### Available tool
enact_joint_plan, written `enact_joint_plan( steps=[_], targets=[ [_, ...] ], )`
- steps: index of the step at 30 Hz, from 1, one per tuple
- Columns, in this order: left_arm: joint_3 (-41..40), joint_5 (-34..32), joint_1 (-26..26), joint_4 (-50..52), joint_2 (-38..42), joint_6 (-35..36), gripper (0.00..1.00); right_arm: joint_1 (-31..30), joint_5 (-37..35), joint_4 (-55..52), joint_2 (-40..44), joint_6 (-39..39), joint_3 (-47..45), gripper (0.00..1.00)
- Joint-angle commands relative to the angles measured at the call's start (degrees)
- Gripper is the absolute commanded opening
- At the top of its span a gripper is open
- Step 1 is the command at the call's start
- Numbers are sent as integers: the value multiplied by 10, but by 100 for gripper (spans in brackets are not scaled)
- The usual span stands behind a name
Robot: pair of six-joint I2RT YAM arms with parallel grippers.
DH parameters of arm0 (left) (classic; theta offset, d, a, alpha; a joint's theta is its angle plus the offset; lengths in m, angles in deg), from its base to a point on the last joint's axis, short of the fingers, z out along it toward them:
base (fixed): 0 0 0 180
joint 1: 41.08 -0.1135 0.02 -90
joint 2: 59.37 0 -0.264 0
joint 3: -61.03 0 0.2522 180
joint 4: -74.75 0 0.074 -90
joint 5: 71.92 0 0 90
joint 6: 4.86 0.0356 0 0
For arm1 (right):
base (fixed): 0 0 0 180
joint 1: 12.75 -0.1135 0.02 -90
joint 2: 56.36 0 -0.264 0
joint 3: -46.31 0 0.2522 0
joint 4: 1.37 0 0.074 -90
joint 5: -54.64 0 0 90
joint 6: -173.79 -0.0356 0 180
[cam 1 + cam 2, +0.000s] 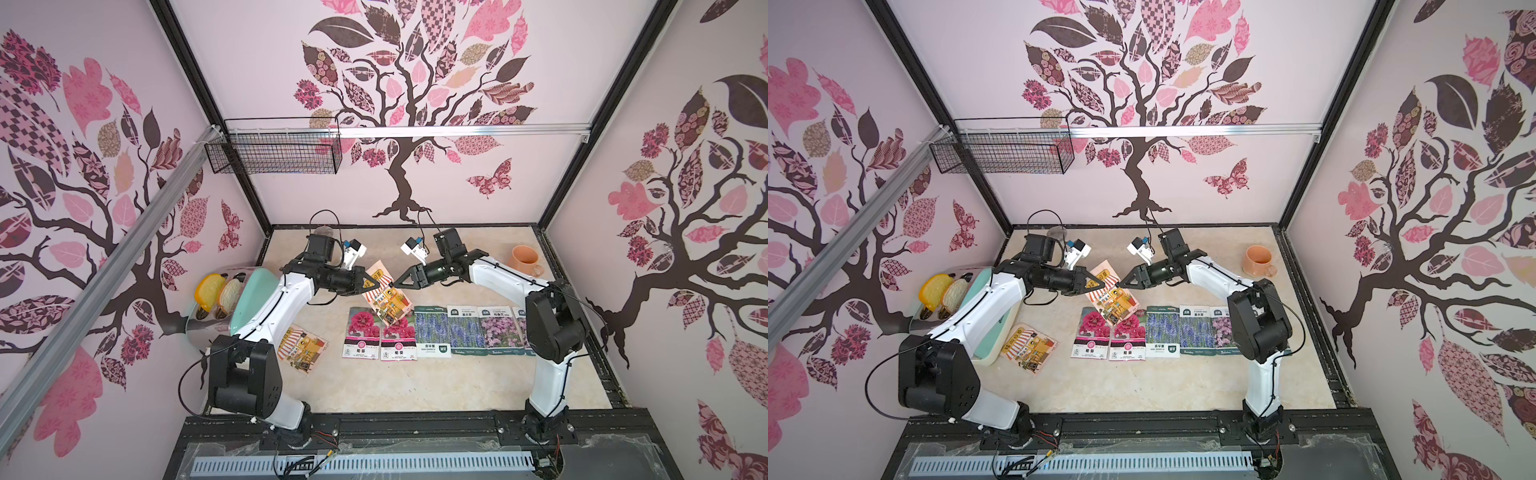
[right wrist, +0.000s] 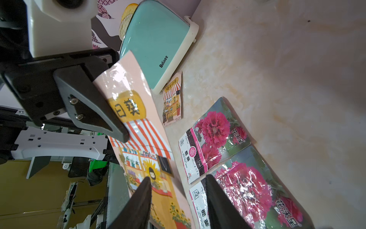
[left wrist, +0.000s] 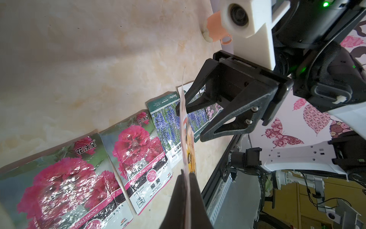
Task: Arrange the seed packets in a row
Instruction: Pick up the seed packet from the center of the board, then place the seed packet at the center of the board.
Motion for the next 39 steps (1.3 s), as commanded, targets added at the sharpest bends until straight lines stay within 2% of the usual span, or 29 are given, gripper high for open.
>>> enact_joint_plan(
  steps=[1, 4, 5, 8, 9, 10, 13, 16, 19, 22, 24, 27, 28, 30, 35, 39],
  targets=[
    [4, 18, -3, 7, -12, 15, 0, -17, 21, 13, -13, -4, 25, 47],
    [14, 25, -3, 17, -24, 23, 0, -31, 21, 10, -21, -3, 35, 43],
    [15, 25, -2, 16, -26, 22, 0, -35, 19, 12, -23, -5, 37, 37],
    [22, 15, -3, 20, -32, 18, 0, -41, 16, 28, -27, -26, 37, 8],
    [26, 13, -3, 27, -34, 21, 0, -42, 12, 31, -28, -30, 36, 2],
    [27, 13, -2, 26, -34, 21, 0, -42, 12, 31, -29, -31, 36, 0],
    [27, -17, -5, 21, -31, 6, 0, -42, 9, 44, -28, -47, 27, 0],
    [42, -105, -23, 39, -31, -36, 4, -43, 4, 67, -22, -79, 13, 0],
    [46, -217, -71, 73, -17, -106, 7, -51, -21, 76, -18, -114, 11, 0],
    [22, -297, -110, 85, 25, -154, 9, -67, -71, 102, -18, -182, 5, 0],
    [-10, -354, -126, 77, 63, -183, 13, -81, -111, 146, -24, -261, -8, 0],
    [-51, -374, -150, 59, 109, -193, 22, -112, -150, 222, -35, -342, -31, 0],
    [-58, -383, -156, 63, 116, -197, 23, -125, -158, 244, -39, -355, -35, 0],
    [-77, -405, -167, 62, 131, -204, 31, -153, -197, 263, -51, -374, -28, 0],
    [-113, -423, -181, 46, 158, -219, 32, -195, -232, 261, -110, -394, 37, 0],
    [-118, -433, -182, 41, 161, -220, 32, -207, -294, 312, -135, -441, 37, 0]
  ],
)
